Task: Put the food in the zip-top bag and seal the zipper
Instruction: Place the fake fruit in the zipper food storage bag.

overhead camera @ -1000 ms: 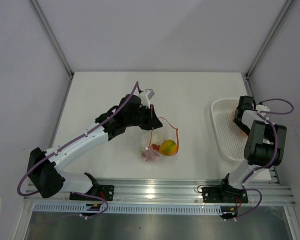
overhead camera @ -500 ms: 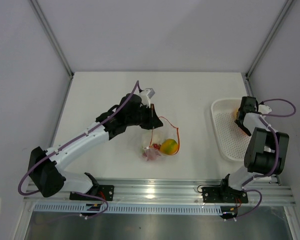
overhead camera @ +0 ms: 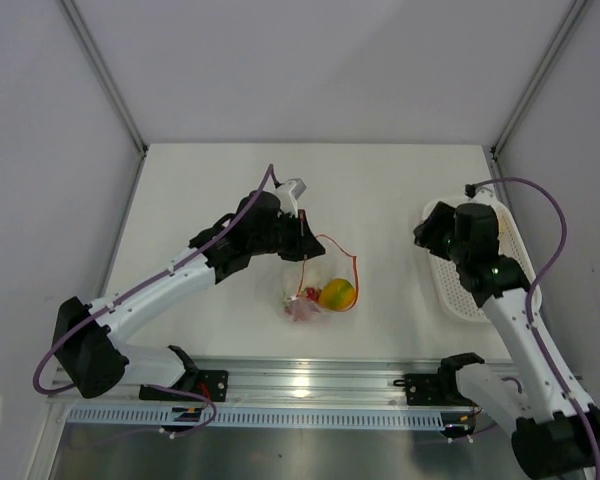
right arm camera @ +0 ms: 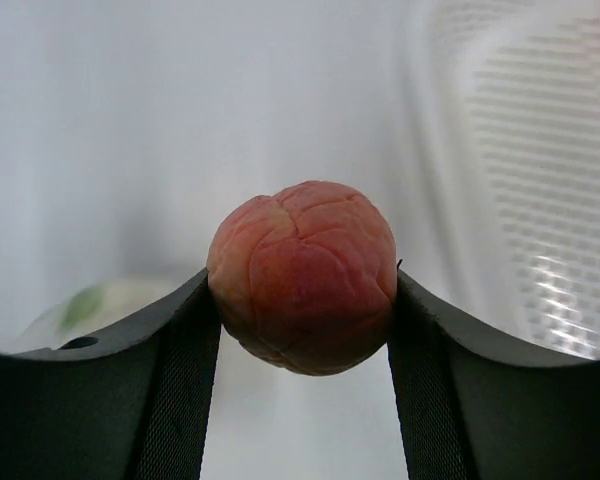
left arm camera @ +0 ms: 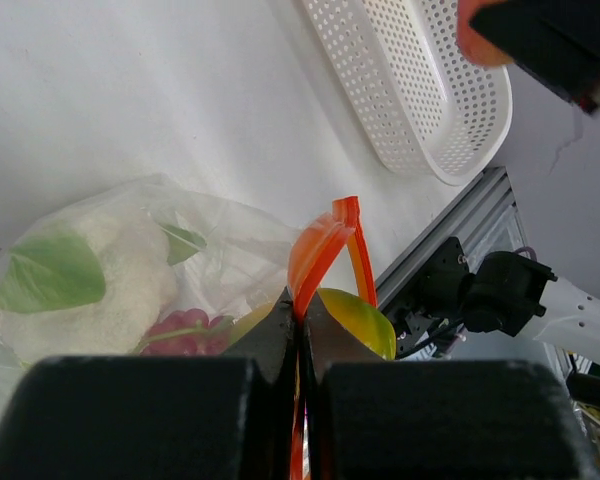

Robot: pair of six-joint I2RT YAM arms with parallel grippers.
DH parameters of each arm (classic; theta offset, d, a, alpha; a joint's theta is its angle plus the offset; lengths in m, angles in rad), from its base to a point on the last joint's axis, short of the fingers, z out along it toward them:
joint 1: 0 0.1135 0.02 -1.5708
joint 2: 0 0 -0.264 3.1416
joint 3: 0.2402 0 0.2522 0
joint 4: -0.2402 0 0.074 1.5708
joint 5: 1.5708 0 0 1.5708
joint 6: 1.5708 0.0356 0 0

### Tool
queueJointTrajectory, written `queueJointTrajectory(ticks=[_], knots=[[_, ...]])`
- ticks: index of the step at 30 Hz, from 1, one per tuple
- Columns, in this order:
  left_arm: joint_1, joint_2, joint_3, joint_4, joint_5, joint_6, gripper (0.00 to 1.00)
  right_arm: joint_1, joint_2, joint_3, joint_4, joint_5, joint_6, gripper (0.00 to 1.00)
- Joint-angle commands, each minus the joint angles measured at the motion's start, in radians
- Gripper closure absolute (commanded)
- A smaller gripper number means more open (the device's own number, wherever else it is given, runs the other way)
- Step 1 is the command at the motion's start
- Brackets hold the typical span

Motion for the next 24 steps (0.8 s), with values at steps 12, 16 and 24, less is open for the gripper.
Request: queueJointTrajectory(ticks=[12,16,24], knots=[[0.008,-0.038,-0.052,0.085,0.051,-0.092,0.99,0.813,-0.001,0.026,0.151,-0.029,0.153,1.0],[0.008,-0.058,-0.064,0.085,0.037,-0.104,0.99,0.967,0.125,0.133,0.126,0.094,0.151,0.98],[0.007,-0.07,-0.078,0.097,0.072,-0.132,0.99,1.019,0.231,0.199,0.09,0.181,0.171,0.51]])
